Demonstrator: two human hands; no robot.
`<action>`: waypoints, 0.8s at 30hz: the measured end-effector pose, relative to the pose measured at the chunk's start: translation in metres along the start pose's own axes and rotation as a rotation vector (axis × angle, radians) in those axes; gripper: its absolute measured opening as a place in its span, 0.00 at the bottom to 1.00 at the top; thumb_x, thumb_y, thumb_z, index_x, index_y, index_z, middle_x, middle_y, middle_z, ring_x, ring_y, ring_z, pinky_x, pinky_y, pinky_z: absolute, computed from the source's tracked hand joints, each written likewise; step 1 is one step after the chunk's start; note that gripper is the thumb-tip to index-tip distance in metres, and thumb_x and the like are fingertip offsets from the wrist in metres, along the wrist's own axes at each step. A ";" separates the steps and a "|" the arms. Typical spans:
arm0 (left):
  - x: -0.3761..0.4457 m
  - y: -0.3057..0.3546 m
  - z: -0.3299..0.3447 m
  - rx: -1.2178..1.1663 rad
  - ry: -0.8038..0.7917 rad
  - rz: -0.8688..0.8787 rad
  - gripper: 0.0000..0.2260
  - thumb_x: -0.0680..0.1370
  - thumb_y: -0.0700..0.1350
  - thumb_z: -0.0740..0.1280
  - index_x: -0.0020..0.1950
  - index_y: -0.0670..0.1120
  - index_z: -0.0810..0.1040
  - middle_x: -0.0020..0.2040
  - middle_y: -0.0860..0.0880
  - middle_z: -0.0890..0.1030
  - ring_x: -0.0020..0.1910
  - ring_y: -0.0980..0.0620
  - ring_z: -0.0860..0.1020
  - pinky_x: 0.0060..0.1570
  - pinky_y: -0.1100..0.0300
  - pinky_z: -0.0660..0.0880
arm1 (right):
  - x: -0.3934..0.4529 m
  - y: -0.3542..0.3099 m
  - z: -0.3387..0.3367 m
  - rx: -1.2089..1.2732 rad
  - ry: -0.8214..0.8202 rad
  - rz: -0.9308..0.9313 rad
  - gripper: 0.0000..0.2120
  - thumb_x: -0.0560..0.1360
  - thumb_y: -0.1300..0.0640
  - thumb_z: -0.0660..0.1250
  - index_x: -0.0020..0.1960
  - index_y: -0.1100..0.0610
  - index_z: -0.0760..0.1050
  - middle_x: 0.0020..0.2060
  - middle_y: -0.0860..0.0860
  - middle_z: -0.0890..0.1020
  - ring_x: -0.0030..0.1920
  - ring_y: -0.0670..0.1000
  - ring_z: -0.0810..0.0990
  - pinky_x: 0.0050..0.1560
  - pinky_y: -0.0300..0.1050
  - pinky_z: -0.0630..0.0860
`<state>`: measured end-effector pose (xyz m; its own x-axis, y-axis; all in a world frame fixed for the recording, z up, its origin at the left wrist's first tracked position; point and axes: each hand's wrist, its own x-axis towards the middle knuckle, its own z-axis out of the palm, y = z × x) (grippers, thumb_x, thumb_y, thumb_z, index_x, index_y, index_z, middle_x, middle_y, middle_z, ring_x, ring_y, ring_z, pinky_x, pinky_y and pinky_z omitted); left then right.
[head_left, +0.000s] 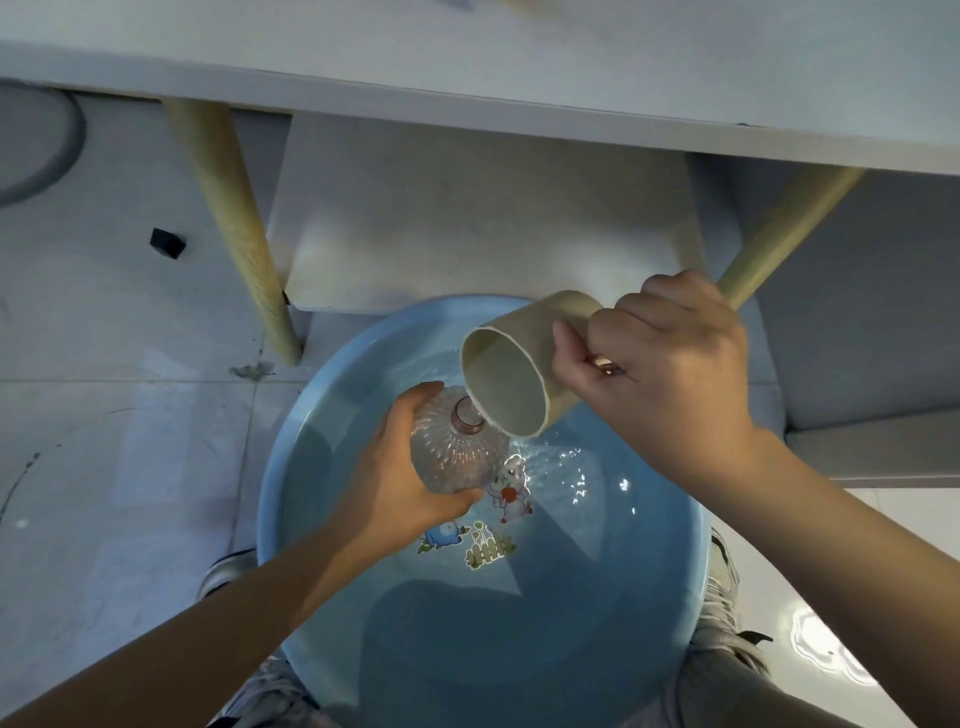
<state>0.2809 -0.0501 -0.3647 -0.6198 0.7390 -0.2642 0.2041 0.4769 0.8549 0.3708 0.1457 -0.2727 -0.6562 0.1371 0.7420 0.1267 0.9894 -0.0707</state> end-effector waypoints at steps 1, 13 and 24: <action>0.000 0.000 0.000 -0.004 0.002 -0.001 0.40 0.61 0.44 0.80 0.66 0.60 0.63 0.59 0.62 0.72 0.56 0.63 0.72 0.47 0.79 0.66 | 0.000 0.000 0.000 0.000 0.001 -0.007 0.20 0.71 0.60 0.67 0.24 0.57 0.64 0.20 0.52 0.66 0.30 0.50 0.58 0.33 0.43 0.61; 0.004 -0.006 0.000 -0.002 -0.002 0.003 0.42 0.60 0.44 0.81 0.69 0.54 0.63 0.64 0.56 0.71 0.61 0.59 0.72 0.55 0.68 0.70 | -0.002 -0.001 0.003 -0.001 0.007 -0.054 0.21 0.72 0.59 0.69 0.24 0.58 0.65 0.20 0.52 0.67 0.26 0.53 0.65 0.35 0.43 0.61; 0.005 -0.007 0.001 -0.001 -0.024 -0.005 0.41 0.60 0.45 0.81 0.66 0.60 0.63 0.62 0.58 0.72 0.60 0.60 0.72 0.54 0.66 0.71 | -0.002 -0.005 0.004 0.033 0.025 -0.087 0.21 0.73 0.57 0.71 0.25 0.58 0.67 0.22 0.52 0.68 0.32 0.52 0.63 0.36 0.44 0.62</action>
<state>0.2769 -0.0491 -0.3726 -0.6028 0.7474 -0.2794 0.1998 0.4804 0.8540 0.3684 0.1408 -0.2761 -0.6450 0.0502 0.7625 0.0451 0.9986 -0.0276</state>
